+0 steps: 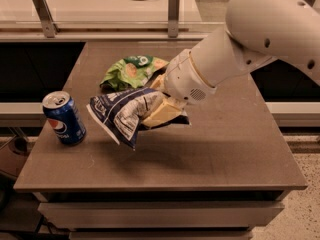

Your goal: Move blue chip bag near pepsi can

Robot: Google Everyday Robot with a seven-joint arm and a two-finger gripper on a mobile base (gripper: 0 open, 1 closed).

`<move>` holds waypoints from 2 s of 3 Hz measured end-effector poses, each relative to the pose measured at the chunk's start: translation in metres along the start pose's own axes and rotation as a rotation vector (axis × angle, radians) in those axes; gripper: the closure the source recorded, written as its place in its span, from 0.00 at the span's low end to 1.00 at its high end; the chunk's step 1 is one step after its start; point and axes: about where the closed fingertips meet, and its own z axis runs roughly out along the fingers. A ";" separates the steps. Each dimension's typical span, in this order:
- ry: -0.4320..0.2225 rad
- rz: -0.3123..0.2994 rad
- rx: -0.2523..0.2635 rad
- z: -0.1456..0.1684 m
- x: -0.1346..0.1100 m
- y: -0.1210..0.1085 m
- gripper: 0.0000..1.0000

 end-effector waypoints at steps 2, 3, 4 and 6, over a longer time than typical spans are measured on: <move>-0.023 -0.027 -0.076 0.020 -0.016 0.010 0.84; -0.022 -0.031 -0.077 0.020 -0.018 0.011 0.61; -0.021 -0.034 -0.077 0.020 -0.020 0.012 0.37; -0.018 -0.042 -0.079 0.021 -0.024 0.014 0.00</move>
Offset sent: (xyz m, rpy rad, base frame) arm -0.0095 0.0218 -0.0051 0.0087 0.0370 0.0671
